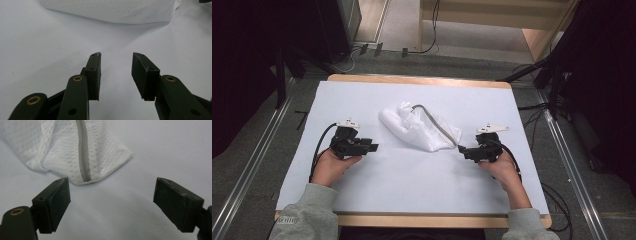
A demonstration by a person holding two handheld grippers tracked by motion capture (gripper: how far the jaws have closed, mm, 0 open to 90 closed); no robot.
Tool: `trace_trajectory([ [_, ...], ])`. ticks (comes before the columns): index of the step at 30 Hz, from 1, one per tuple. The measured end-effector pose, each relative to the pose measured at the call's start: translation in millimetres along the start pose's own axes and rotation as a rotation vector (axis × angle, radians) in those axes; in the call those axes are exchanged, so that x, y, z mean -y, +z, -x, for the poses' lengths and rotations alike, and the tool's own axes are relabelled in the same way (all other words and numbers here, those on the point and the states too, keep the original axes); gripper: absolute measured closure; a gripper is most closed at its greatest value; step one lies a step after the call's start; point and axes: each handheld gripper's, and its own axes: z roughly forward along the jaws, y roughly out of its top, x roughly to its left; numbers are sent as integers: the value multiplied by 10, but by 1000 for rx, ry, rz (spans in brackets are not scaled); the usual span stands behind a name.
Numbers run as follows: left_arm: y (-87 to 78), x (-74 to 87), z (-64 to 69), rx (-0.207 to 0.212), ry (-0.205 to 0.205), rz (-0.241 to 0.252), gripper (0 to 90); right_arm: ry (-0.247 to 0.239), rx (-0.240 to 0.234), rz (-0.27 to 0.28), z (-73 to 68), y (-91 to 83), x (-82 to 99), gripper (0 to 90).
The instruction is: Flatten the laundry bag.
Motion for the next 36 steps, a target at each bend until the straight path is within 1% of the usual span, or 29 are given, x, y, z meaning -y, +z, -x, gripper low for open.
trace_trajectory([
  [1,-3,8,2,-15,-2,-15,545,-17,-31,10,-47,-9,13,138],
  [4,-19,7,-7,-12,-2,-6,491,-46,-31,9,-91,-13,6,137],
  [5,-24,7,-21,-9,2,-7,477,-45,-38,7,-93,-15,3,135],
  [7,-22,8,-30,-7,-3,-8,449,-45,-29,12,-93,-10,-8,137],
  [8,-12,12,-64,-5,-23,-18,445,-42,-31,15,-96,-7,-12,136],
  [9,-12,13,-78,-9,-26,-22,443,-39,-33,19,-99,-9,-19,136],
  [11,-13,10,-95,-2,-36,-15,439,-39,-32,26,-111,-14,-31,137],
  [13,-19,3,-104,2,-32,-11,424,-53,-28,31,-123,-19,-38,146],
  [16,3,-1,-98,-7,-25,-13,409,-50,-34,34,-138,-23,-45,202],
  [17,11,2,-99,-5,-12,-16,401,-48,-37,28,-135,-25,-48,242],
  [18,18,8,-97,0,-4,-16,389,-47,-55,22,-125,-18,-47,283],
  [20,24,14,-101,1,10,-19,380,-20,-83,2,-110,-10,-46,314],
  [21,24,14,-101,1,10,-19,376,-16,-89,-3,-105,-10,-47,335],
  [24,7,0,-107,7,11,-4,372,-8,-92,11,-95,-29,-69,372],
  [26,3,-11,-107,4,15,6,372,6,-117,14,-76,-42,-88,392],
  [28,14,-25,-112,11,13,8,371,24,-136,7,-53,-47,-97,403],
  [30,37,-39,-111,8,13,0,369,19,-130,9,-34,-52,-91,412],
  [32,58,-54,-110,11,18,-3,370,34,-132,9,-15,-64,-86,418],
  [36,69,-73,-110,26,9,-1,369,49,-128,18,28,-85,-86,424],
])
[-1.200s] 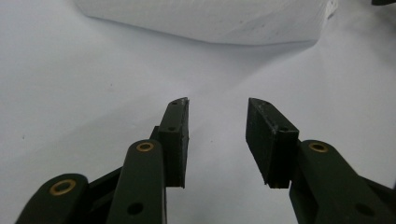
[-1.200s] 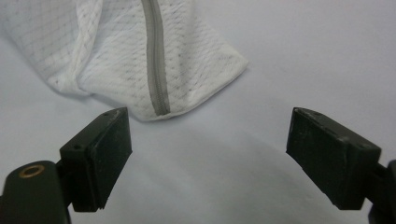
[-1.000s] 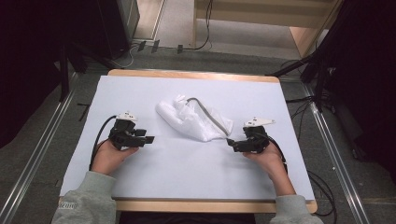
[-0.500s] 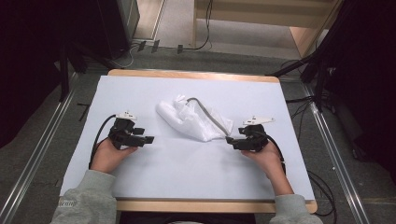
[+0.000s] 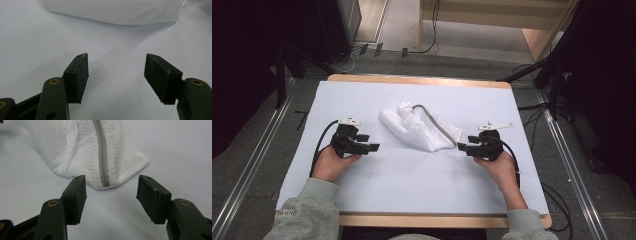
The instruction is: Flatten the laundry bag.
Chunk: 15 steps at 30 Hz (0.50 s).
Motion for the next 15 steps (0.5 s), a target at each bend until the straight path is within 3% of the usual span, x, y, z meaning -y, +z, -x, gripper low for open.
trace_trajectory([
  [4,-2,2,20,2,10,5,369,-1,-3,8,9,-10,-21,434],
  [7,3,-4,9,21,-6,15,367,-4,-1,5,-6,-1,-40,444],
  [15,-51,31,-47,3,-23,29,366,-6,0,-6,-46,19,-68,460],
])
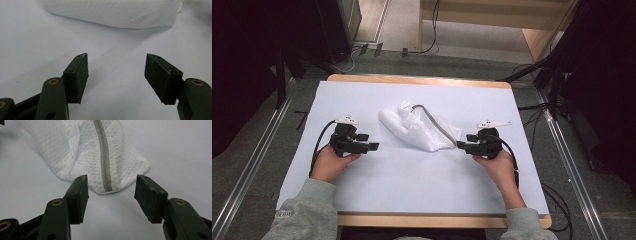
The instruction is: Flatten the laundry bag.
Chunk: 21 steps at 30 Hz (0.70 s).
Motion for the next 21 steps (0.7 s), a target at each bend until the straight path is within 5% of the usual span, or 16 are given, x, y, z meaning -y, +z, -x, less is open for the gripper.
trace_trajectory([
  [21,-67,12,49,33,-23,7,369,4,0,-12,-141,-53,-173,510],
])
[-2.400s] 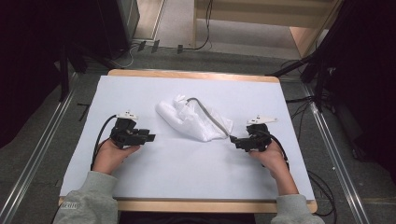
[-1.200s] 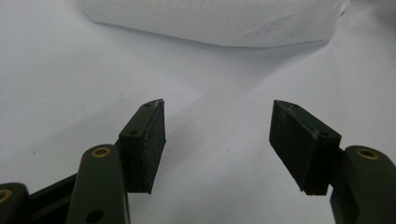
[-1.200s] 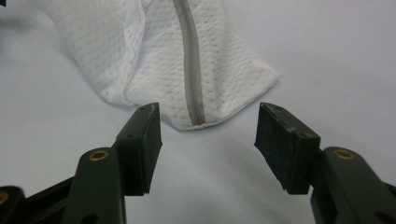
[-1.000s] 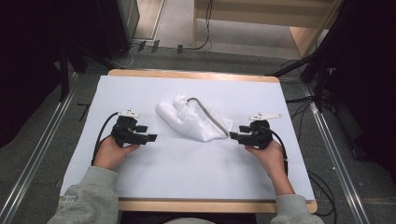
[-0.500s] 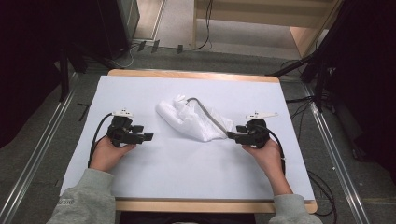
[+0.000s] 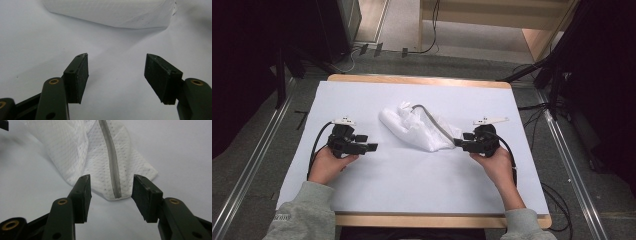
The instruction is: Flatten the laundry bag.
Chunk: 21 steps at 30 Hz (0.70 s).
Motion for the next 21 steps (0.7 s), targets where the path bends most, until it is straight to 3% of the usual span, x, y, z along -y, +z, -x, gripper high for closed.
trace_trajectory([
  [10,-91,32,60,-9,-14,-1,379,-43,-10,-6,-119,78,-218,532],
  [21,-182,123,57,-34,-27,10,385,-62,-17,-40,-138,346,-475,544],
])
